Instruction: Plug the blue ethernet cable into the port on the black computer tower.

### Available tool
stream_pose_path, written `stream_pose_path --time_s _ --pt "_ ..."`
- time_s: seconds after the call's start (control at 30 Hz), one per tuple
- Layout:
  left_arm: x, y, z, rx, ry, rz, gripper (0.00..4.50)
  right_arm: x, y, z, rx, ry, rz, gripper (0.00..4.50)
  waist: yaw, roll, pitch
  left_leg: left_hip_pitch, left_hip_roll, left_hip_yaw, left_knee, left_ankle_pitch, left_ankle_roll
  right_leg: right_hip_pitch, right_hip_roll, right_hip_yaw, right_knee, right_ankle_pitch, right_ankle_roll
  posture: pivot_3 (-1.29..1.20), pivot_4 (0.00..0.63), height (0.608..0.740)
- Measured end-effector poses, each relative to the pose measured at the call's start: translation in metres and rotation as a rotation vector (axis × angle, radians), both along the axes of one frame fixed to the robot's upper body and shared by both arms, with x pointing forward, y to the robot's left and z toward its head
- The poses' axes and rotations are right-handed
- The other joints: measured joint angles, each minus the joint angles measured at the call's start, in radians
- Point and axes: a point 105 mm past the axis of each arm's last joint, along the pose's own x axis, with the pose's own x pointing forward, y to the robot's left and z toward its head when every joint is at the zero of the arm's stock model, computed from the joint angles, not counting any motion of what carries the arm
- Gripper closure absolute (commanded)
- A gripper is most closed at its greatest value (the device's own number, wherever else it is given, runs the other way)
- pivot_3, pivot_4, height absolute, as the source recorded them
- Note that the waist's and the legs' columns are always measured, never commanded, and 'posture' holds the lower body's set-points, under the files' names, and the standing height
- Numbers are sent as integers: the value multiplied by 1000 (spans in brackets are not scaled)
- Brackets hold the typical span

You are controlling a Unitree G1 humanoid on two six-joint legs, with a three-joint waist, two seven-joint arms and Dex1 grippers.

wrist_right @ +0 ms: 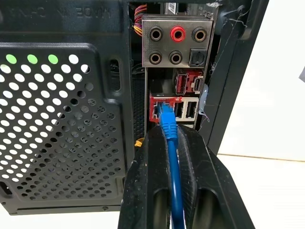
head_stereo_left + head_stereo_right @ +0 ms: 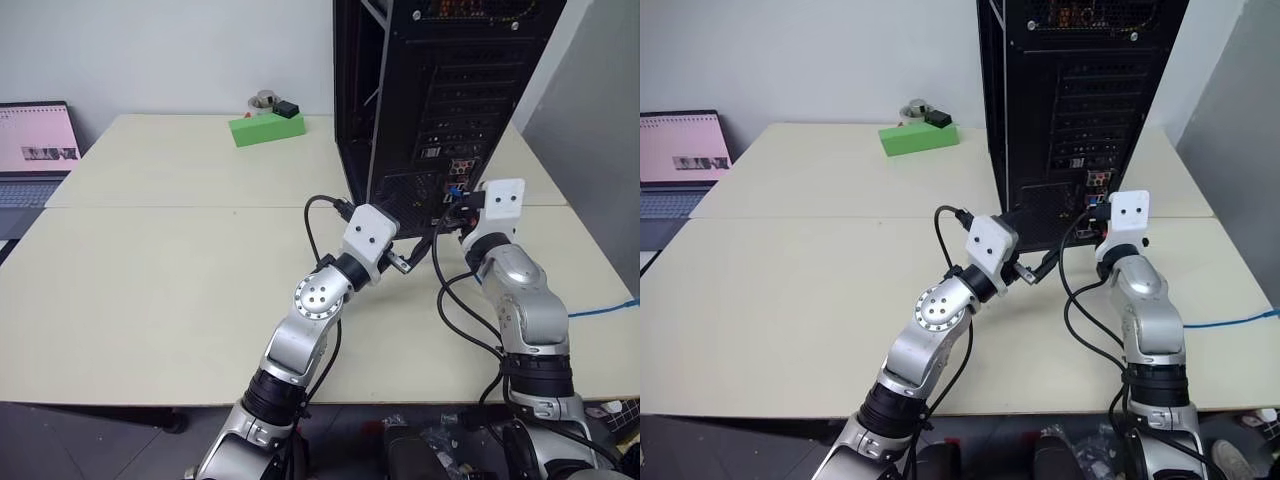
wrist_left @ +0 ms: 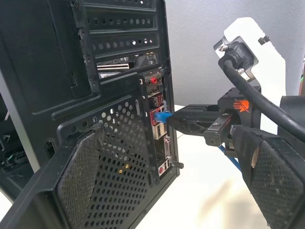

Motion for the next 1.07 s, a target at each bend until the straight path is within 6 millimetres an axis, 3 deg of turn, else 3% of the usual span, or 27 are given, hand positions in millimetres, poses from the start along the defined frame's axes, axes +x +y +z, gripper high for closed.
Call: stream_pose_path --time_s 0.33,0.63,0.77,0.93,1.07 --pt "-1 1 1 -4 -5 1 0 -4 -10 -6 -32 46 18 1945 11 0 0 -1 0 0 0 0 0 0 0 0 -1 0 0 0 150 740" --pt "0 3 2 -7 -3 2 0 -18 -22 4 -74 42 63 2 14 0 0 -1 0 0 0 0 0 0 0 0 -1 0 0 0 150 740" --pt "5 10 -1 20 35 -8 0 -35 -30 7 -134 67 158 2 21 0 0 -2 -1 0 0 0 0 0 0 0 -2 0 0 0 150 740" --pt "10 38 -8 156 44 -8 0 -59 -39 19 -174 67 316 2 17 0 0 -1 0 0 -1 0 0 0 0 -1 -2 0 0 0 150 740" --pt "8 50 -2 162 50 -37 0 -66 -39 24 -179 67 376 2 21 0 0 -1 0 0 0 0 0 0 0 -1 -2 0 0 0 150 740"
